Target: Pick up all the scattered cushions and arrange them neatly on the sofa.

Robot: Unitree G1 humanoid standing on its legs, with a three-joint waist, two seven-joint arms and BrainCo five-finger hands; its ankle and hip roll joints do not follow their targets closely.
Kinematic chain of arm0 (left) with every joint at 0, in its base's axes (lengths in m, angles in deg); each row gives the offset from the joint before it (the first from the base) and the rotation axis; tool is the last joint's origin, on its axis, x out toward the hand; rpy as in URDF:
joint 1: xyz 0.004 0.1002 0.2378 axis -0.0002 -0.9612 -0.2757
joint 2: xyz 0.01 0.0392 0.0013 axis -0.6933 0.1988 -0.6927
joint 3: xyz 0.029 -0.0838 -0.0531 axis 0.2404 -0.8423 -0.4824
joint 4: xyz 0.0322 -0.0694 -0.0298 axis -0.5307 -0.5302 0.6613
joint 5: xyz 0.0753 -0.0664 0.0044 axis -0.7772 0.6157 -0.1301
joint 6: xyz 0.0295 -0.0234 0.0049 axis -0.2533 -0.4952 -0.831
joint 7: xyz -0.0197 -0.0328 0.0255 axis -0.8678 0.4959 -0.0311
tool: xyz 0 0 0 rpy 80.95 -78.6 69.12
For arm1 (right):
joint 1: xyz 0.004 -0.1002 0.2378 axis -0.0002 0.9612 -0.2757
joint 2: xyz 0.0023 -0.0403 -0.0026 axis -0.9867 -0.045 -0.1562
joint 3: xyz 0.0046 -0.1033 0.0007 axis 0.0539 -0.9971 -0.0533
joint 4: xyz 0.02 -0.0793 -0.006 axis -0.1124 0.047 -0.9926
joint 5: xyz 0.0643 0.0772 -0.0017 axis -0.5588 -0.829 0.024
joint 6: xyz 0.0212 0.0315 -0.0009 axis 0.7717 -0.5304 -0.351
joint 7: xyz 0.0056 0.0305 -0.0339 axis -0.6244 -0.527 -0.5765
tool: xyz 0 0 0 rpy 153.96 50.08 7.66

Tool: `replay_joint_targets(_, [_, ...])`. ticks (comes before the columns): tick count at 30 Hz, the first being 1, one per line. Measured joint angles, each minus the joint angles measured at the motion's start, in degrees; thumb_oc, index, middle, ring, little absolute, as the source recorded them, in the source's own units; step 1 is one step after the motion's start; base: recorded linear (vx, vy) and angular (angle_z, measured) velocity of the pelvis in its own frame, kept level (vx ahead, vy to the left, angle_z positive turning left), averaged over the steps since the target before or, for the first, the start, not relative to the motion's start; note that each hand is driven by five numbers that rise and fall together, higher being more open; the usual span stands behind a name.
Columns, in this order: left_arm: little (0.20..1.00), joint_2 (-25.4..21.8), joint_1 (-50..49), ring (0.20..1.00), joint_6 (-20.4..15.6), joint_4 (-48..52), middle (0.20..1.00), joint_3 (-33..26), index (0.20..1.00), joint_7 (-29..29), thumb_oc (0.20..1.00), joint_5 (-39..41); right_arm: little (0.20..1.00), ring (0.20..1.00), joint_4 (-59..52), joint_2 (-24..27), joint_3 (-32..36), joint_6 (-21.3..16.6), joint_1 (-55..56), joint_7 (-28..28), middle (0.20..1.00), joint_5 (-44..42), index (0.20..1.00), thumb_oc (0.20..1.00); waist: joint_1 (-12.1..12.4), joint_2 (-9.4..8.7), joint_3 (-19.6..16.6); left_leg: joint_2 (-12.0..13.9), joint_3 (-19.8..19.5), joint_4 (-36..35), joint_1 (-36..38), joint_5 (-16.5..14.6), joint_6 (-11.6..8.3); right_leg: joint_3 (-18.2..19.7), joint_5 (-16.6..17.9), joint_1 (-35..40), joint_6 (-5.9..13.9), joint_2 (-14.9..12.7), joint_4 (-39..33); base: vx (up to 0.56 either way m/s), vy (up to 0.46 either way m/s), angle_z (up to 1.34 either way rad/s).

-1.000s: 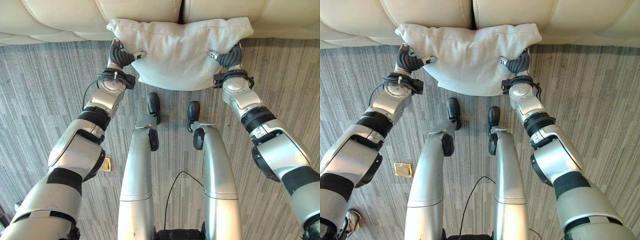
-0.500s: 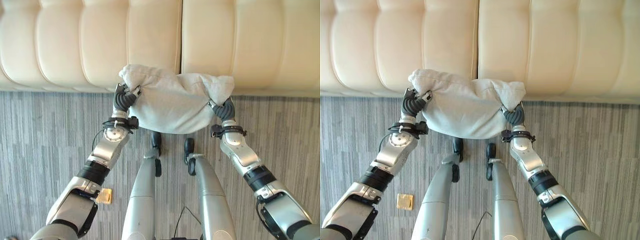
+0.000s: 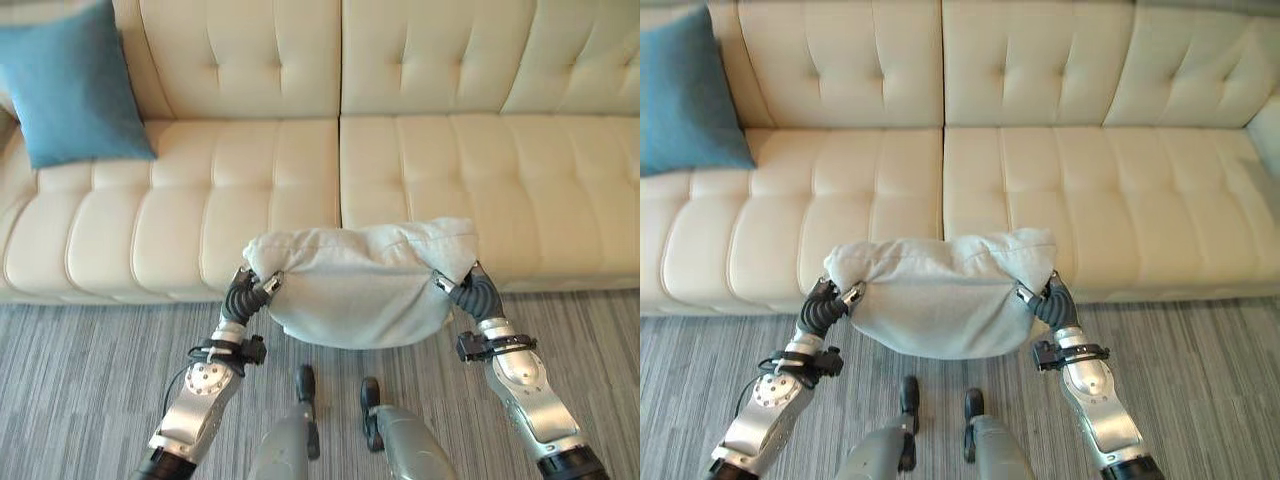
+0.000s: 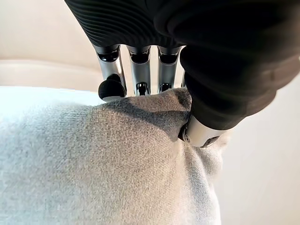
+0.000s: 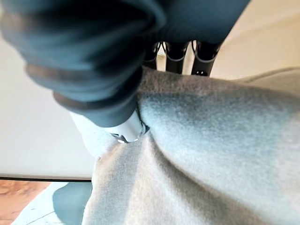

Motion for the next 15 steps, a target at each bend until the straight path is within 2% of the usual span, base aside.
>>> replay_joint_targets(2, [0.2, 0.33, -0.17, 0.2, 0.18, -0.03, 0.2, 0.0, 0.2, 0.03, 0.2, 0.01, 0.2, 0.2, 0.02, -0.15, 0.0, 0.01, 0.76, -0.02, 0.2, 0.53, 0.2, 0.2, -0.06, 0.1, -1.51, 0.04, 0.0, 0.06, 0.84, 0.01, -0.02, -0.16, 0.06, 1.56, -0.05, 0.12, -1.21, 0.07, -0.122, 0.06])
replay_joint_targets(6, [0.2, 0.88, -1.16, 0.2, 0.42, -0.06, 0.2, 0.02, 0.2, 0.08, 0.2, 0.02, 0.2, 0.2, 0.06, -0.06, -0.12, 0.03, 1.23, -0.19, 0.2, 0.58, 0.2, 0.2, 0.04, 0.1, -2.36, 0.26, -0.23, 2.21, 1.02, 0.27, -0.46, -0.66, 0.19, 3.69, -0.31, 0.67, -2.5, 0.04, -0.142, 0.08])
replay_joint_targets(9, [0.2, 1.05, -1.28, 0.2, 1.0, -0.59, 0.2, 0.2, 0.2, 0.13, 0.2, 0.03, 0.2, 0.2, 0.2, 0.22, -0.3, 0.12, 1.24, -0.37, 0.2, 1.23, 0.2, 0.2, 0.67, -0.38, -2.49, 0.39, -0.1, 10.28, -2.89, 0.23, -1.02, -0.78, -0.45, 3.75, -1.18, 0.26, -2.25, 0.08, -0.085, 0.09])
replay_joint_targets(11, [0.2, 1.22, -1.24, 0.2, 1.46, -1.07, 0.2, 0.38, 0.2, 0.23, 0.2, 0.03, 0.2, 0.2, 0.3, 0.24, -0.31, 0.3, 1.56, -0.39, 0.2, 1.57, 0.2, 0.2, 1.12, -0.94, -2.58, 0.77, 1.03, 16.19, -5.76, -0.07, -1.4, -0.81, 0.2, 3.34, -2.91, -0.29, -2.33, 0.14, -0.023, -0.04])
replay_joint_targets(12, [0.2, 1.33, -1.23, 0.2, 1.51, -1.56, 0.2, 0.47, 0.2, 0.34, 0.2, 0.02, 0.2, 0.2, 0.3, 0.19, -0.29, 0.33, 1.95, -0.44, 0.2, 1.58, 0.2, 0.2, 1.17, -0.87, -2.65, 1.59, 1.95, 20.37, -8.09, -2.25, -1.16, -0.88, 0.09, 3.79, -3.53, -0.07, -2.62, 0.18, 0.027, -0.1])
replay_joint_targets(13, [0.2, 1.59, -1.3, 0.2, 1.67, -1.98, 0.2, 0.56, 0.2, 0.64, 0.2, 0.01, 0.2, 0.2, 0.29, 0.17, -0.28, 0.34, 2.7, -0.48, 0.2, 1.59, 0.2, 0.2, 1.15, -0.99, -2.81, 2.12, 2.84, 21.17, -8.33, -3.46, -1.14, -0.84, -0.44, 3.69, -4.0, -0.02, -2.55, 0.21, 0.051, 0.06])
replay_joint_targets(15, [0.2, 1.87, -1.54, 0.2, 2.09, -2.15, 0.2, 0.7, 0.2, 1.07, 0.2, -0.93, 0.2, 0.2, 0.3, 0.21, -0.1, 0.44, 3.75, -0.55, 0.2, 1.63, 0.2, 0.2, 0.94, -1.2, -2.79, 2.25, 2.93, 19.85, -8.29, -3.99, -1.26, -0.64, -0.61, 3.56, -4.28, 0.05, -2.4, 0.19, 0.062, 0.03])
